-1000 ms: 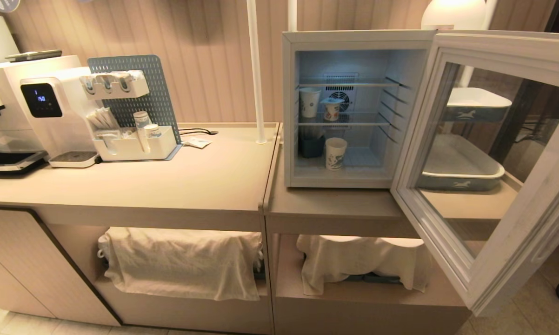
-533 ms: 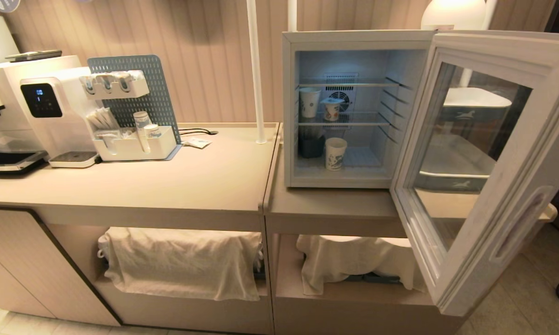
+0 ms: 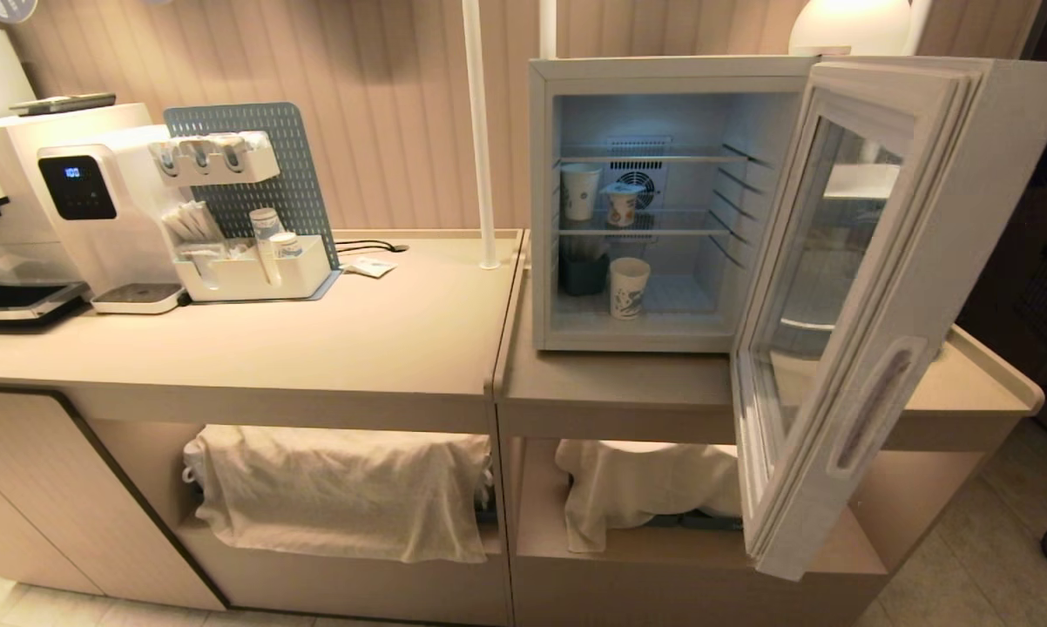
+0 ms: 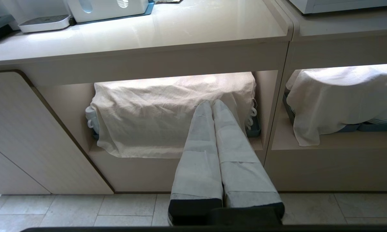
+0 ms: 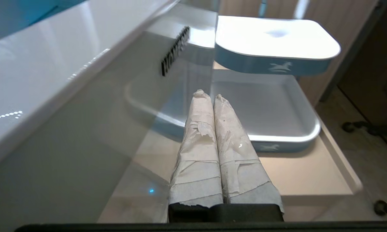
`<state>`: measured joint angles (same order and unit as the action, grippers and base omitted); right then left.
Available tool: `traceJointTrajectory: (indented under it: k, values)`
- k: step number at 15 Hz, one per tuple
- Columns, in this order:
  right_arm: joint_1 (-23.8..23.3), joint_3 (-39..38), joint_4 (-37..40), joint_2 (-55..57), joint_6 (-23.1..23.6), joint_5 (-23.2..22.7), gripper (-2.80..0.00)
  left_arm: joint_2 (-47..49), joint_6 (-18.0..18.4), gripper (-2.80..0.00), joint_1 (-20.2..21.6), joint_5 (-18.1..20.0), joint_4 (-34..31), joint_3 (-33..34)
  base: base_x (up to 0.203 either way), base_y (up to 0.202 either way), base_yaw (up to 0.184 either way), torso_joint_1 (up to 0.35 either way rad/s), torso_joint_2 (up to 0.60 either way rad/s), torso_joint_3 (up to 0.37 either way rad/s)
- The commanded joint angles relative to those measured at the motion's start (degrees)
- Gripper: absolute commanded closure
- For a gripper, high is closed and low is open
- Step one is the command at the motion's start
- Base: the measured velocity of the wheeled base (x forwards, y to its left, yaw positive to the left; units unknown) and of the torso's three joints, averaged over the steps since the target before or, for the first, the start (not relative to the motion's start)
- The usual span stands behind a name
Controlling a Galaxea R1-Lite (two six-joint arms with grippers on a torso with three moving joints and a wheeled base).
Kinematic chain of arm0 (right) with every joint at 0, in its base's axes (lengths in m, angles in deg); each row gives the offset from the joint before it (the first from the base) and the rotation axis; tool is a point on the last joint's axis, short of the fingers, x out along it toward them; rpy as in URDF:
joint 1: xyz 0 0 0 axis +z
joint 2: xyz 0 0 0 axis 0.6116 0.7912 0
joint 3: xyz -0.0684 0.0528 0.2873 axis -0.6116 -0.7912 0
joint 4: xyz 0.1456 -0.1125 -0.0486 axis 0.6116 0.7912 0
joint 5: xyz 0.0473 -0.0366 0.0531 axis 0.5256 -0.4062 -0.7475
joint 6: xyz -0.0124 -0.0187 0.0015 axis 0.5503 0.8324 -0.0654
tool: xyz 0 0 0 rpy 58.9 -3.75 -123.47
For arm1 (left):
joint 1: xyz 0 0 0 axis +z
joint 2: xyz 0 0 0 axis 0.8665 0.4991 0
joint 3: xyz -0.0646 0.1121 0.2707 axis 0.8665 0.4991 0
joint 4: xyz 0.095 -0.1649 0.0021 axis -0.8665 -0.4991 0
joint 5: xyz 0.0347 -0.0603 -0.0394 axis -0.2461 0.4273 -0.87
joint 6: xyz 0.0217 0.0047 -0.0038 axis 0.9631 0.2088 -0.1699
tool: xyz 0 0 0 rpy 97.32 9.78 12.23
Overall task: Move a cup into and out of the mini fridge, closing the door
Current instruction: Close the freezer door
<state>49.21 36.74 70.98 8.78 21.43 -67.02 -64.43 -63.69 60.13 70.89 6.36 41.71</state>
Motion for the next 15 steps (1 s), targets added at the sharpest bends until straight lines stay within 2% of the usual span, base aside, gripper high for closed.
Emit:
traceJointTrajectory:
  k: [1,9,15]
  values:
    - [1.4,2.2,-0.7,4.0,0.0,0.1,0.0,0.0,0.0,0.0,0.0,0.0,0.0,0.0,0.0,0.0,0.0,0.0,0.0,0.0]
    - [6.3,11.2,-7.4,17.8,0.1,-1.3,0.0,0.0,0.0,0.0,0.0,-0.1,0.0,0.0,0.0,0.0,0.0,0.0,0.0,0.0]
    - [7.5,23.5,-11.0,30.2,0.6,-1.6,0.0,0.0,0.0,0.0,0.0,0.0,0.0,0.0,0.0,0.0,0.0,0.0,0.0,0.0]
